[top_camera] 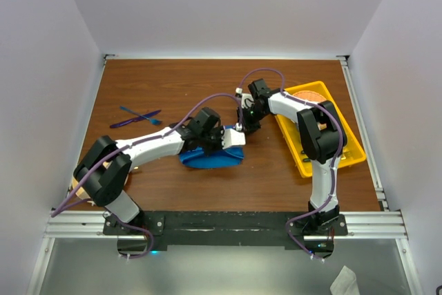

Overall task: Fold the napkin into a case and place the utensils inside
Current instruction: Pick up the 2/3-rectangle-folded napkin from the center of the board.

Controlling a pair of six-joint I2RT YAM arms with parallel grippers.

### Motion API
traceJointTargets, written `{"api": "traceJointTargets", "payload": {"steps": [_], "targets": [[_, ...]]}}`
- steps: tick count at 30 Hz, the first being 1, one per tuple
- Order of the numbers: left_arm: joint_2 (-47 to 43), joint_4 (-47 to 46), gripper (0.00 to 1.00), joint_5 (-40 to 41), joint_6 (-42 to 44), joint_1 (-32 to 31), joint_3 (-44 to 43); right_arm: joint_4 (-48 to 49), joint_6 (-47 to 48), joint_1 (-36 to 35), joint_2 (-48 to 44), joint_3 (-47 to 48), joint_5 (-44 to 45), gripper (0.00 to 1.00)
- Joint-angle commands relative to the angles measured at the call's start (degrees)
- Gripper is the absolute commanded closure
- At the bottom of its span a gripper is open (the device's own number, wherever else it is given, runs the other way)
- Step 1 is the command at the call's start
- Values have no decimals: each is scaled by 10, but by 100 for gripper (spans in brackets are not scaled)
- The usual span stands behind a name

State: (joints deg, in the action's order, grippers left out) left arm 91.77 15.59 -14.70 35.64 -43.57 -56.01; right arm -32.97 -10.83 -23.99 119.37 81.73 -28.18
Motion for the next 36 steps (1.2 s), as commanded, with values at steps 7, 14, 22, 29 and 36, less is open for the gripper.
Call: {"api": "traceJointTargets", "payload": {"steps": [7, 14, 22, 29, 36], "targets": [[9, 19, 64, -32, 5, -27, 46, 10, 38, -1, 43, -22, 118, 91], [26, -4, 62, -14, -3, -42, 78, 8, 39, -1, 45, -20, 118, 91], [57, -17, 69, 2, 15, -41, 90, 6, 41, 0, 45, -18, 120, 91], [83, 4, 100, -20, 18, -26, 64, 5, 42, 0, 47, -18, 121, 91], [50, 75, 100, -117, 1, -7, -14, 9, 47, 0, 49, -19, 121, 91]]}}
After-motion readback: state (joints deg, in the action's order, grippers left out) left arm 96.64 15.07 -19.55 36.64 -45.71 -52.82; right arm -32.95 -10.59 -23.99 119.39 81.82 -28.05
